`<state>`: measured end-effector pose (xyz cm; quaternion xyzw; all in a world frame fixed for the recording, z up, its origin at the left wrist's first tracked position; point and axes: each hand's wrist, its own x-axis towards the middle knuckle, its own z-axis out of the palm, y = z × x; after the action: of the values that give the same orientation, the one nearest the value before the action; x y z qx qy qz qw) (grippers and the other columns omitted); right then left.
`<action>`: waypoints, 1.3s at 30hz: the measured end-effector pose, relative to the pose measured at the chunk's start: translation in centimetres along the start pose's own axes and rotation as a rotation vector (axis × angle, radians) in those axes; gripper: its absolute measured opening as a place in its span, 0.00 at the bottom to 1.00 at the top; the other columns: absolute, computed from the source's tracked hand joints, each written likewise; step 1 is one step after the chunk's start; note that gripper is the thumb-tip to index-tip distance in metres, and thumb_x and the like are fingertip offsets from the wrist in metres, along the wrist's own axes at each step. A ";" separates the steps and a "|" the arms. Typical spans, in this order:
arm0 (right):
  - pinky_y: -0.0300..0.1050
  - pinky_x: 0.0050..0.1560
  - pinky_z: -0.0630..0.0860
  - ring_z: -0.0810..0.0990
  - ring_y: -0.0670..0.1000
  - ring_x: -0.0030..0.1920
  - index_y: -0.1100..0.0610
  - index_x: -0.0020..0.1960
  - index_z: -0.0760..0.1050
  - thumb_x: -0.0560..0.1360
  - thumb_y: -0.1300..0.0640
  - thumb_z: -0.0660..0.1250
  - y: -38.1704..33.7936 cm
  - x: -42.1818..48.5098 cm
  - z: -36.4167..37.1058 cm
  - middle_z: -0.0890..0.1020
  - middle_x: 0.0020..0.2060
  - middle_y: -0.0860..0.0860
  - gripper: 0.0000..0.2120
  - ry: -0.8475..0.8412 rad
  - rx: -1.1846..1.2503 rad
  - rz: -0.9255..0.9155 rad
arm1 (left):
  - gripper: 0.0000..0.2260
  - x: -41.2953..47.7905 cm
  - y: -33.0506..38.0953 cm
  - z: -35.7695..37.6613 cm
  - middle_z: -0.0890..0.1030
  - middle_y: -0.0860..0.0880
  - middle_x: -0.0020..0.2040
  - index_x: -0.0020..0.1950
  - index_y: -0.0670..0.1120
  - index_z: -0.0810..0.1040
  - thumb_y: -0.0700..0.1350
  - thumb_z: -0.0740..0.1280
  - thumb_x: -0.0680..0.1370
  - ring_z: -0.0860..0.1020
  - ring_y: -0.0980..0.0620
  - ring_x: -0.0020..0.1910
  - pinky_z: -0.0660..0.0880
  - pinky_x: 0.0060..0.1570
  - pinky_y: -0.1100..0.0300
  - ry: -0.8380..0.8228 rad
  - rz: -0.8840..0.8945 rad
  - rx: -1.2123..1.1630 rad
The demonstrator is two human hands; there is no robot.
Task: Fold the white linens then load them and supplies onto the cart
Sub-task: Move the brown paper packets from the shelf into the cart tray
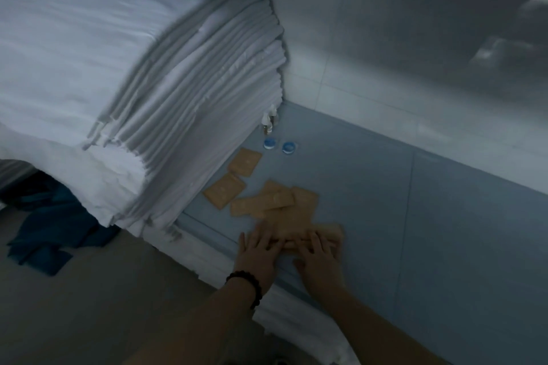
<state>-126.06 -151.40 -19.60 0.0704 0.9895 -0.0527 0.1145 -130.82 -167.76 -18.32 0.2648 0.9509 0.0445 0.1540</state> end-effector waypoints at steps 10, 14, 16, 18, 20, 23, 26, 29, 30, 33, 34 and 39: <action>0.63 0.72 0.37 0.44 0.55 0.77 0.42 0.77 0.51 0.82 0.45 0.50 3.8 -4.0 0.3 0.48 0.78 0.53 0.24 0.016 0.064 0.209 | 0.27 1.3 4.7 0.7 0.48 0.47 0.79 0.78 0.60 0.48 0.47 0.54 0.81 0.43 0.41 0.77 0.37 0.71 0.38 -0.057 0.107 0.028; 0.64 0.72 0.36 0.43 0.56 0.77 0.42 0.78 0.49 0.82 0.46 0.51 4.9 -5.3 0.1 0.47 0.78 0.54 0.25 0.008 0.087 0.244 | 0.27 1.5 6.1 1.1 0.46 0.47 0.79 0.78 0.60 0.46 0.49 0.54 0.82 0.41 0.40 0.77 0.37 0.71 0.39 -0.080 0.157 0.017; 0.65 0.71 0.35 0.43 0.57 0.77 0.42 0.78 0.48 0.82 0.45 0.52 5.2 -5.5 -0.1 0.47 0.78 0.54 0.26 0.003 0.089 0.248 | 0.27 1.6 6.4 1.2 0.45 0.47 0.79 0.78 0.59 0.46 0.50 0.54 0.81 0.40 0.40 0.77 0.36 0.72 0.39 -0.073 0.169 0.018; 0.65 0.71 0.35 0.42 0.56 0.77 0.42 0.78 0.48 0.82 0.45 0.52 5.3 -5.4 -0.3 0.47 0.78 0.53 0.27 -0.001 0.090 0.246 | 0.28 1.6 6.3 1.3 0.44 0.46 0.79 0.78 0.59 0.46 0.51 0.55 0.81 0.38 0.41 0.77 0.35 0.71 0.38 -0.067 0.163 0.019; 0.65 0.71 0.35 0.42 0.56 0.77 0.43 0.78 0.49 0.81 0.42 0.54 5.3 -5.4 -0.5 0.47 0.78 0.52 0.28 0.005 0.098 0.243 | 0.29 1.7 5.9 1.3 0.43 0.47 0.79 0.78 0.58 0.46 0.54 0.56 0.80 0.37 0.42 0.76 0.34 0.70 0.37 -0.070 0.156 0.019; 0.64 0.71 0.35 0.42 0.55 0.77 0.44 0.78 0.49 0.76 0.35 0.58 5.9 -5.5 -0.8 0.47 0.78 0.50 0.35 0.052 0.130 0.252 | 0.34 2.1 5.4 1.0 0.44 0.48 0.79 0.78 0.56 0.47 0.65 0.56 0.77 0.41 0.42 0.77 0.34 0.68 0.35 -0.063 0.149 0.040; 0.65 0.71 0.35 0.41 0.53 0.78 0.43 0.78 0.46 0.72 0.32 0.61 7.1 -5.3 -0.9 0.46 0.78 0.47 0.41 0.051 0.118 0.284 | 0.39 3.1 5.3 0.3 0.47 0.48 0.79 0.79 0.53 0.46 0.68 0.58 0.74 0.43 0.42 0.77 0.34 0.69 0.35 -0.036 0.147 0.066; 0.66 0.72 0.37 0.43 0.53 0.78 0.42 0.78 0.46 0.71 0.33 0.64 8.5 -4.7 -1.3 0.49 0.78 0.46 0.43 0.028 0.108 0.318 | 0.39 4.4 5.6 -0.5 0.48 0.49 0.79 0.79 0.52 0.48 0.67 0.58 0.75 0.44 0.43 0.77 0.36 0.70 0.36 -0.044 0.189 0.096; 0.66 0.71 0.38 0.44 0.52 0.77 0.42 0.78 0.46 0.70 0.33 0.64 8.8 -4.5 -1.4 0.50 0.78 0.46 0.43 0.017 0.098 0.320 | 0.38 4.9 5.9 -0.8 0.49 0.50 0.79 0.78 0.53 0.49 0.68 0.58 0.75 0.45 0.43 0.77 0.37 0.70 0.36 -0.053 0.210 0.102; 0.68 0.71 0.38 0.46 0.52 0.77 0.44 0.76 0.54 0.70 0.34 0.65 9.3 -3.9 -1.8 0.54 0.77 0.46 0.41 -0.020 0.063 0.311 | 0.34 5.7 7.0 -1.4 0.48 0.52 0.79 0.77 0.55 0.56 0.67 0.59 0.75 0.48 0.44 0.77 0.35 0.69 0.36 -0.047 0.267 0.112; 0.68 0.70 0.37 0.46 0.52 0.77 0.44 0.76 0.56 0.69 0.34 0.66 9.4 -3.7 -1.9 0.55 0.76 0.47 0.39 -0.026 0.062 0.311 | 0.32 5.9 7.3 -1.5 0.47 0.53 0.79 0.75 0.56 0.59 0.66 0.60 0.74 0.48 0.45 0.77 0.35 0.70 0.37 -0.046 0.273 0.100; 0.67 0.68 0.30 0.49 0.52 0.77 0.44 0.68 0.68 0.71 0.38 0.66 9.1 -3.4 -1.9 0.61 0.73 0.49 0.28 0.047 0.076 0.300 | 0.26 5.7 8.8 -1.3 0.49 0.53 0.79 0.71 0.54 0.67 0.62 0.62 0.75 0.46 0.43 0.77 0.41 0.71 0.38 -0.048 0.263 0.097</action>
<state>-121.81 -142.64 -17.74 0.2231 0.9675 -0.0710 0.0953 -131.51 -157.27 -17.18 0.3953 0.9050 0.0118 0.1567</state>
